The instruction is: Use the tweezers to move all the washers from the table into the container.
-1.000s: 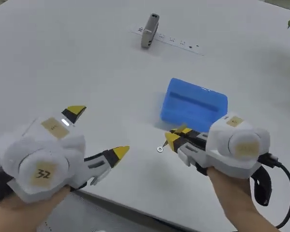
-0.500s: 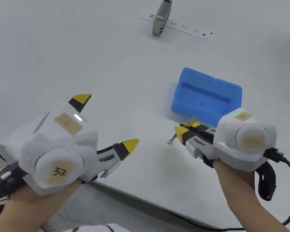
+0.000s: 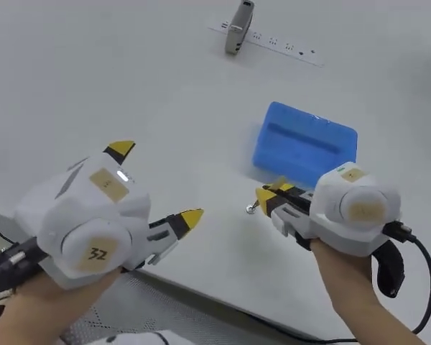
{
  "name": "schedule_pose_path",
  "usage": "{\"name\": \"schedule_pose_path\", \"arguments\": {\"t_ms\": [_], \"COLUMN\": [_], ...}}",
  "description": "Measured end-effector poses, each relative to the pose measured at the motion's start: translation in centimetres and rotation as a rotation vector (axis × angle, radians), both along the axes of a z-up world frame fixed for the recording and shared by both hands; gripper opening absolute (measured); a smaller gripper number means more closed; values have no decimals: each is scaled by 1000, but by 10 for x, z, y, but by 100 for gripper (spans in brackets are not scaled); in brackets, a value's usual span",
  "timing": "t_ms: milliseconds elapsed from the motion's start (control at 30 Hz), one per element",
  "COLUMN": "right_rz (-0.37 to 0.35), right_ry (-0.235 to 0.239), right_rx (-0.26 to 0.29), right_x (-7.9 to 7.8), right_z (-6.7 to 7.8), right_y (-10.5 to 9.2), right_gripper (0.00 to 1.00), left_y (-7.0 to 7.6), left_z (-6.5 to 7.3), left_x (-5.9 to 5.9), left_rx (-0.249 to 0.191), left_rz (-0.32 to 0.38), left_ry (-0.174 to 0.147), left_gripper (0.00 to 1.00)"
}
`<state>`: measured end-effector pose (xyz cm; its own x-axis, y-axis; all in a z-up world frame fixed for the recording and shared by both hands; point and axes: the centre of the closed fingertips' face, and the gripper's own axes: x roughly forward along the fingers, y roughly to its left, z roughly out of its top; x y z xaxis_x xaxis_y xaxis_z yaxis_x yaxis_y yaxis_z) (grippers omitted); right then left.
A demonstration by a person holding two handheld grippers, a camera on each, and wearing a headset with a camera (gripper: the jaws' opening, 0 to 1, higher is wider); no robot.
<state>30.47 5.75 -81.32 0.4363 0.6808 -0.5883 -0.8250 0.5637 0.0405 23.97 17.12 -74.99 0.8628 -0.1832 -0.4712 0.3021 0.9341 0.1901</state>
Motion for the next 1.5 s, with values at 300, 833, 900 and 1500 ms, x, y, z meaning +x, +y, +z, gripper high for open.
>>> {"name": "schedule_pose_path", "arguments": {"t_ms": [300,833,900,1500], "right_rz": [8,-20,-31,-103], "right_ry": [11,-83,-98,-134], "right_rx": [-42,59,60,50], "right_x": [3,23,28,68], "right_z": [0,79,85,90], "right_y": [-1,-5,-6,-10], "right_gripper": [2,2,2,2], "left_y": [-2,-13,-14,-20], "left_z": [-3,0,-1,0], "left_x": [0,1,0,0], "left_rx": [3,-67,-59,-75], "left_rz": [-7,-39,-42,-64], "left_ry": [8,-5,1,-13], "left_gripper": [81,96,96,99]}}
